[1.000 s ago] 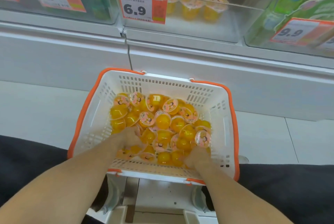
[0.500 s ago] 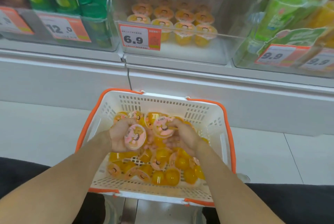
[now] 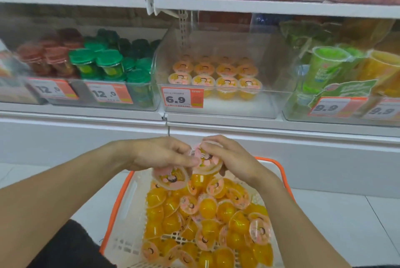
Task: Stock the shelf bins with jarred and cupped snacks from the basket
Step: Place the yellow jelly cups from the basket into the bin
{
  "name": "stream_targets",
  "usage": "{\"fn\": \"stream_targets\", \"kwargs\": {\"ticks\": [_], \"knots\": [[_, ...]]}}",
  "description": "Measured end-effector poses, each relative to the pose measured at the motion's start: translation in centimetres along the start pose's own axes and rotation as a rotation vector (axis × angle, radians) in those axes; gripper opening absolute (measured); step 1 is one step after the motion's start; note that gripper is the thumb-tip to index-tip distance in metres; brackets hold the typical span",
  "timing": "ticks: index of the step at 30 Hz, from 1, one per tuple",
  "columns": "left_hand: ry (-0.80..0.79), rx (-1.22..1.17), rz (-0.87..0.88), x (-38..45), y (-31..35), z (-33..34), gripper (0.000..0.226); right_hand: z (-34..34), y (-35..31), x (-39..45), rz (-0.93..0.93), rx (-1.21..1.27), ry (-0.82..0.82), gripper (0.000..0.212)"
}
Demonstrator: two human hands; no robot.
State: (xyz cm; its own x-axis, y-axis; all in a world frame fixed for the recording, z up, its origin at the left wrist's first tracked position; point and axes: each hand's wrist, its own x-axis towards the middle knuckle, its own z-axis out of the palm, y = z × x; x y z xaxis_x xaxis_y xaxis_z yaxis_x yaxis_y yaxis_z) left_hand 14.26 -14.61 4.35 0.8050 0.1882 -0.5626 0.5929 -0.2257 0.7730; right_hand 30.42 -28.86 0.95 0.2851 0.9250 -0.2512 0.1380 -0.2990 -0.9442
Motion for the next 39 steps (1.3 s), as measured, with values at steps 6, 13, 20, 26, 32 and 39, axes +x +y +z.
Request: {"fn": "stream_targets", "kwargs": {"ticks": [6, 13, 20, 26, 32, 39], "knots": [[0.202, -0.108, 0.171, 0.8, 1.6, 0.6, 0.035, -1.2, -0.8, -1.0, -0.015, 0.329, 0.214, 0.066], [0.408, -0.293, 0.241, 1.0, 3.0, 0.8, 0.043, -0.8, -4.5, 0.1, -0.239, 0.185, 0.554, 0.019], [0.419, -0.793, 0.019, 0.5, 2.4, -0.5, 0.041, -2.9, -12.9, 7.5, -0.499, -0.395, 0.654, 0.016], [0.277, -0.875, 0.018, -0.6, 1.8, -1.6, 0.043, -2.1, -14.8, 13.0, -0.232, -0.608, 0.375, 0.018], [0.304, -0.914, 0.015, -0.3, 1.5, -2.7, 0.034, -1.6, -14.1, 16.1, -0.094, -0.675, 0.23, 0.015], [0.315, -0.948, 0.035, -0.4, 2.4, -3.4, 0.029, -1.0, -13.9, 16.7, -0.015, -0.738, 0.157, 0.012]]}}
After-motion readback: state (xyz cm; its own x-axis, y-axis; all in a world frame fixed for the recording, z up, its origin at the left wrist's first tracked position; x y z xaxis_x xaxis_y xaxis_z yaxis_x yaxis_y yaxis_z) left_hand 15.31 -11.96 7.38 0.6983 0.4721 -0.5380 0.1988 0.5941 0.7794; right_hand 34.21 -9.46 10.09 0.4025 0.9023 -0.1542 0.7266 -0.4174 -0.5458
